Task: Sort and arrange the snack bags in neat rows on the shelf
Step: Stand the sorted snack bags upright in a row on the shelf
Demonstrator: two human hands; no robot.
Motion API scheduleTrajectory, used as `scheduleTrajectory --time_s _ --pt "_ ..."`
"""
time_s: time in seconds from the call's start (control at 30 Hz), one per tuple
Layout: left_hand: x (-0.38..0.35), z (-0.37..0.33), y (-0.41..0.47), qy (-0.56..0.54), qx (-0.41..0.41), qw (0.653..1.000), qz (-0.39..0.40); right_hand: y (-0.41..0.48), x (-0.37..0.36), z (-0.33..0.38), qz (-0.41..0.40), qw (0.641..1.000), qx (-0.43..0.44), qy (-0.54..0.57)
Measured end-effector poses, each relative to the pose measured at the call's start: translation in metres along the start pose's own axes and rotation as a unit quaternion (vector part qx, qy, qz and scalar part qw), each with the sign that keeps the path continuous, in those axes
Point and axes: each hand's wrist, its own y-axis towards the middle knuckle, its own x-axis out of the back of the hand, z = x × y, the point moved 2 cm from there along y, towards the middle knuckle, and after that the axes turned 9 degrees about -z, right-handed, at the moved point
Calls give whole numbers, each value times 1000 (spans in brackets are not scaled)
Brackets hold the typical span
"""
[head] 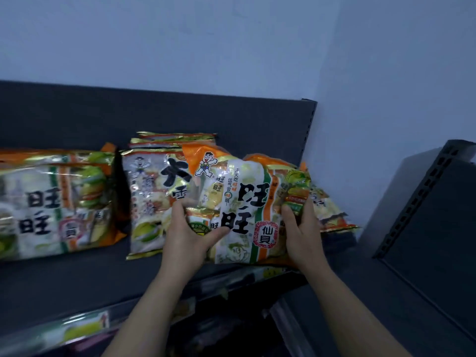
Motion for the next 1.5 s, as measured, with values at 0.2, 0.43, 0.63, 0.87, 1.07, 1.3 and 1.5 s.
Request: scheduleTrajectory --time_s 0.2,0.43,0.63,0.87,1.07,1.3,1.5 --pt "101 19 -17 36 27 995 -88 -45 -74 38 98 995 16 27" --pt "202 67 -13 94 88 979 -159 -89 -173 76 214 976 41 11" --pt "270 98 28 126 76 975 -170 -110 -243 111 239 969 57 16" --pt "294 149 34 176 133 972 -83 -134 -298 82 318 948 0 14" --pt "291 161 34 200 108 970 -79 -147 -308 69 291 957 13 4" --pt "293 160 37 211 116 966 -88 -142 -306 71 257 966 1 1" --pt "270 118 43 266 -88 943 -181 -120 -271 80 160 984 64 -43"
